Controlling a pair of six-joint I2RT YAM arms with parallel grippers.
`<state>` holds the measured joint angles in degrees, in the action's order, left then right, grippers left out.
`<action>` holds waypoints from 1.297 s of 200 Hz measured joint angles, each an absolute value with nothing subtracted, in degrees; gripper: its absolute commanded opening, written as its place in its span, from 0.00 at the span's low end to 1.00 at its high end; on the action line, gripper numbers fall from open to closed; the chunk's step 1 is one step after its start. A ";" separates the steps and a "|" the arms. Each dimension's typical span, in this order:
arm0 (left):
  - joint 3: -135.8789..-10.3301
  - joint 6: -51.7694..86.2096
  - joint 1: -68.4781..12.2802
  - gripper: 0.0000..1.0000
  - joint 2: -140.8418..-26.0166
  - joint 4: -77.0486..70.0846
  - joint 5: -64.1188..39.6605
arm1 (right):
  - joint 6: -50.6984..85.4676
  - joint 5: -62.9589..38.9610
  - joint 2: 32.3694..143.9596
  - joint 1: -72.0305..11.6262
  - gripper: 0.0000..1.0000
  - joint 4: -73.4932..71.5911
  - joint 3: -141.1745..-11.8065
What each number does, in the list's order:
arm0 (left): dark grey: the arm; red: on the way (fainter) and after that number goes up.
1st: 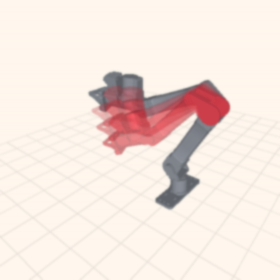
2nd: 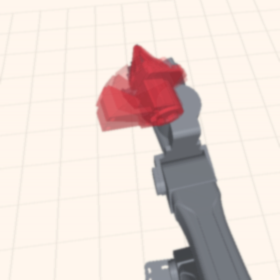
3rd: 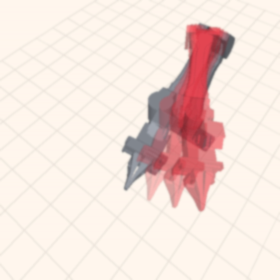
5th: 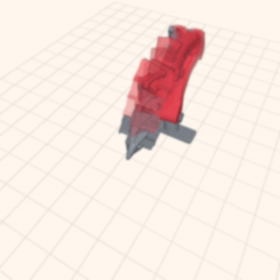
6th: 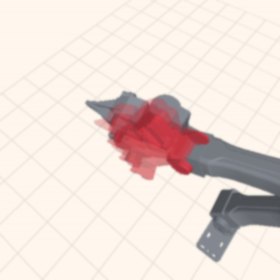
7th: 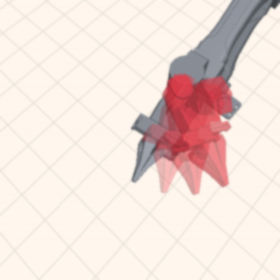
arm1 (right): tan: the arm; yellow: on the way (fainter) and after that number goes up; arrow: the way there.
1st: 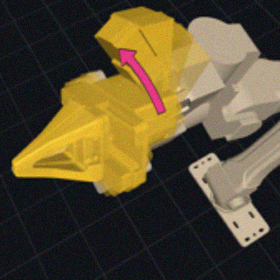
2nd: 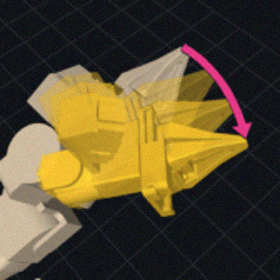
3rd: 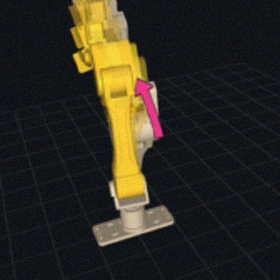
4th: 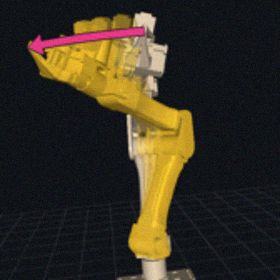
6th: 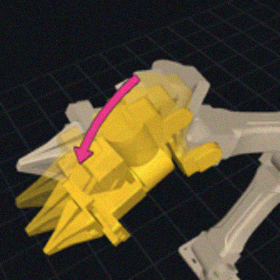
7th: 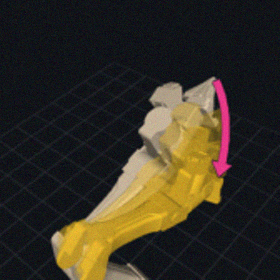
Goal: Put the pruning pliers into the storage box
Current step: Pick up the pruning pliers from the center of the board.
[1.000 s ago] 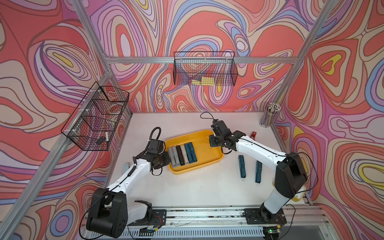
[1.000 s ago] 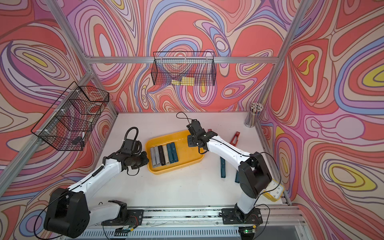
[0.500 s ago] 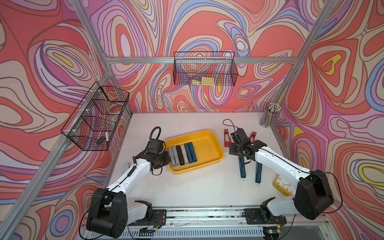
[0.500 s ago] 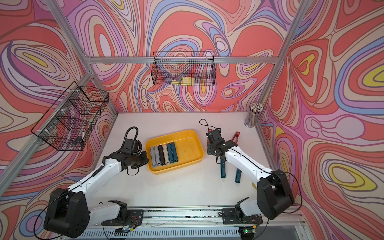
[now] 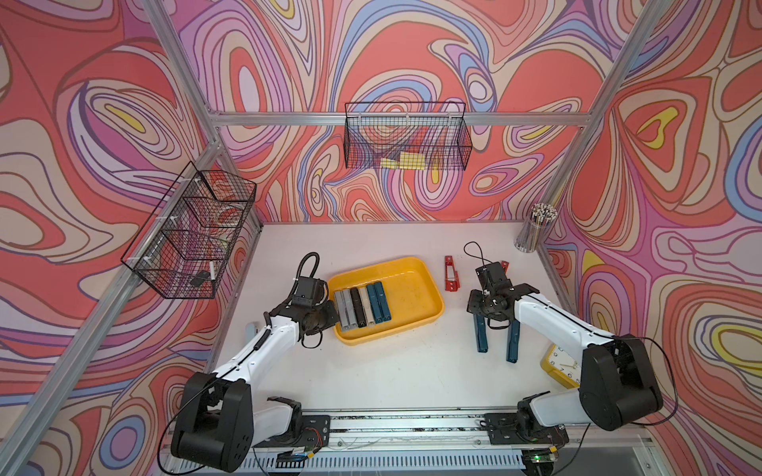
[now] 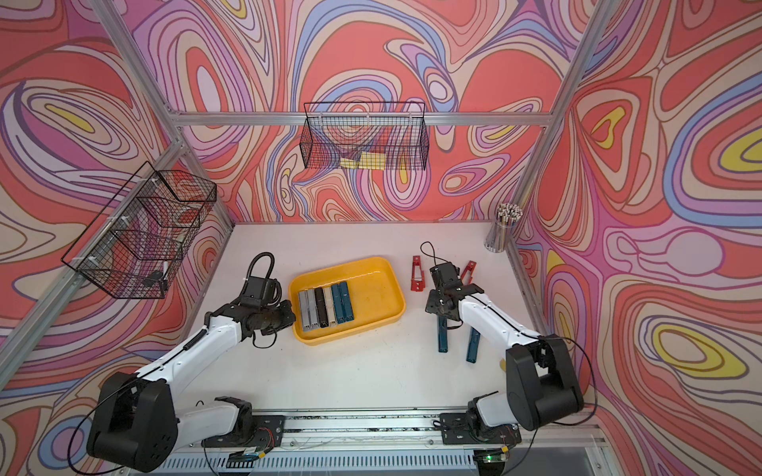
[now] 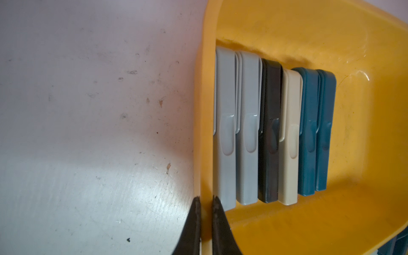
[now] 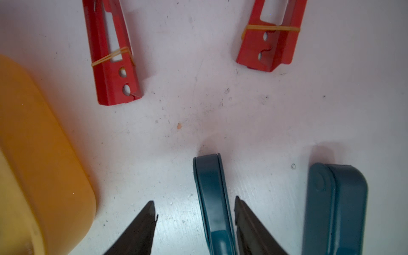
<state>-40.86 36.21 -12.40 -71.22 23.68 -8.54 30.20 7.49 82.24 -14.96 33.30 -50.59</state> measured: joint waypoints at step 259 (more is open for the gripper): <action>-40.75 36.18 -12.45 0.00 -71.22 23.31 -7.88 | 24.91 -1.15 88.12 -8.97 0.54 28.71 -47.35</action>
